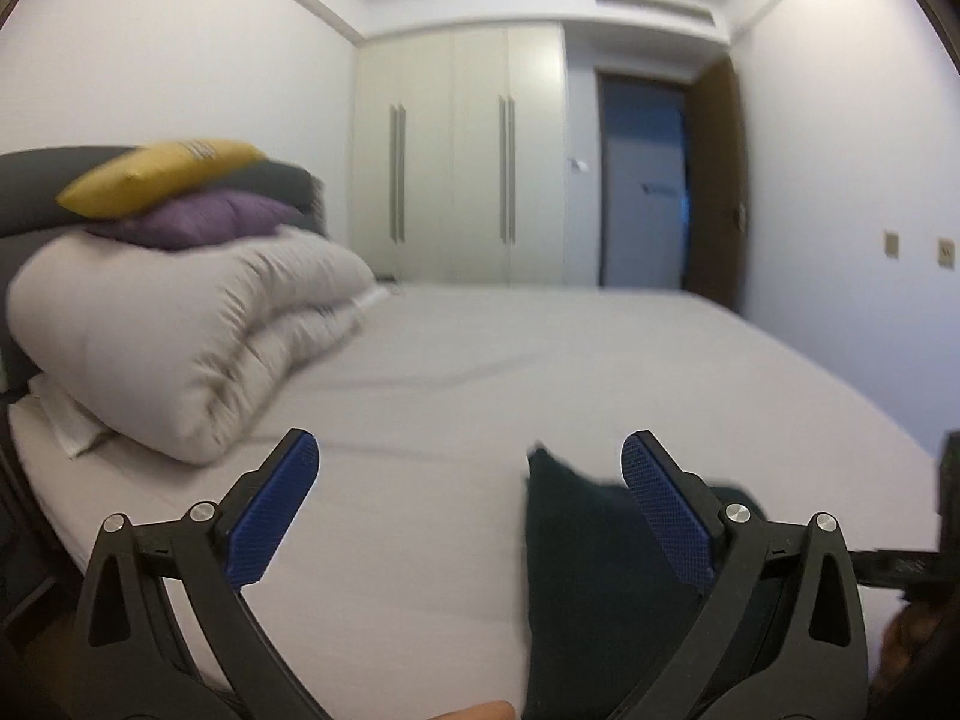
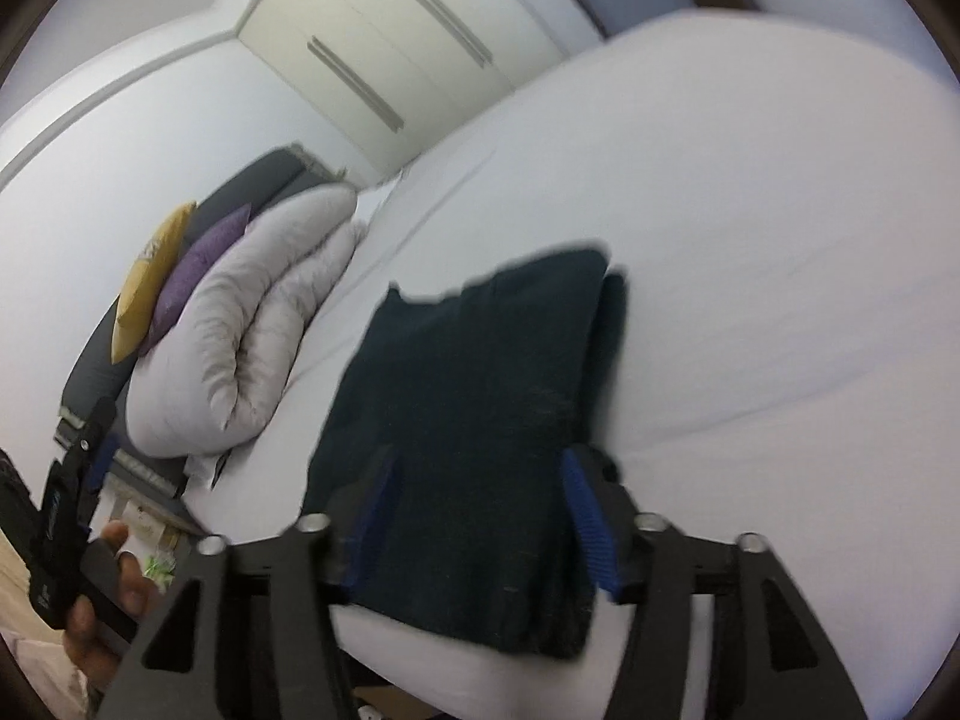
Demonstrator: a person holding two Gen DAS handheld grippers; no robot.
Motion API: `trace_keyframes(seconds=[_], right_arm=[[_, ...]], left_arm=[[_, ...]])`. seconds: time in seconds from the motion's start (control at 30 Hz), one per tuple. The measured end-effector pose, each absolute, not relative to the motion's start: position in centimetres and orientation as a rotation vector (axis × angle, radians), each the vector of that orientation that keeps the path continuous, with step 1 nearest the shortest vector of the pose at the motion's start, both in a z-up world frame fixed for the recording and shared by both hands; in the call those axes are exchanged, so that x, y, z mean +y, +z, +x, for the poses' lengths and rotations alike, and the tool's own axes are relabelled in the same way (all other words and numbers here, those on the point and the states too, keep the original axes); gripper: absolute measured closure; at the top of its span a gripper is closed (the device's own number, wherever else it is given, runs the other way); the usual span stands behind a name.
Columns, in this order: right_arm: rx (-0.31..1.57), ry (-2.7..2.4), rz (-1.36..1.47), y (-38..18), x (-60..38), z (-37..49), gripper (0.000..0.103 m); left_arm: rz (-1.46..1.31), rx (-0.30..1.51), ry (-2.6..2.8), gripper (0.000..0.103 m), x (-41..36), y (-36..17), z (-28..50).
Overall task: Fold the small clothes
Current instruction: 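Release the folded sweater and lift both tools away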
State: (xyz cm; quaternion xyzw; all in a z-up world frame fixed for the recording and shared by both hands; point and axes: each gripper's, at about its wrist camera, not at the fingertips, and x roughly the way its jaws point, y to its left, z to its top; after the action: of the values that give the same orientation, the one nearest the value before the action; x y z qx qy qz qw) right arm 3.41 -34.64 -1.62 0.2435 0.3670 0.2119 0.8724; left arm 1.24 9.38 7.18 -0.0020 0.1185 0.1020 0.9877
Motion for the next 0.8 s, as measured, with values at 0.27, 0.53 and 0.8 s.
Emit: trace_keyframes(seconds=[0.27,0.53,0.8], right_arm=[[0.349,0.264,0.211,9.5,-34.6,-4.5,0.000],[0.265,0.203,0.061,15.3,-31.6,-7.7,0.000],[0.576,0.163,0.075,13.5,-30.8,-6.0,0.000]], left_arm=[[0.152,0.284,0.249,0.000,7.0,11.8,-1.1],[0.066,0.546,0.159,0.000,5.7,10.7,-0.5],[-0.049,0.755,0.101,0.000,5.2,5.9,1.5]])
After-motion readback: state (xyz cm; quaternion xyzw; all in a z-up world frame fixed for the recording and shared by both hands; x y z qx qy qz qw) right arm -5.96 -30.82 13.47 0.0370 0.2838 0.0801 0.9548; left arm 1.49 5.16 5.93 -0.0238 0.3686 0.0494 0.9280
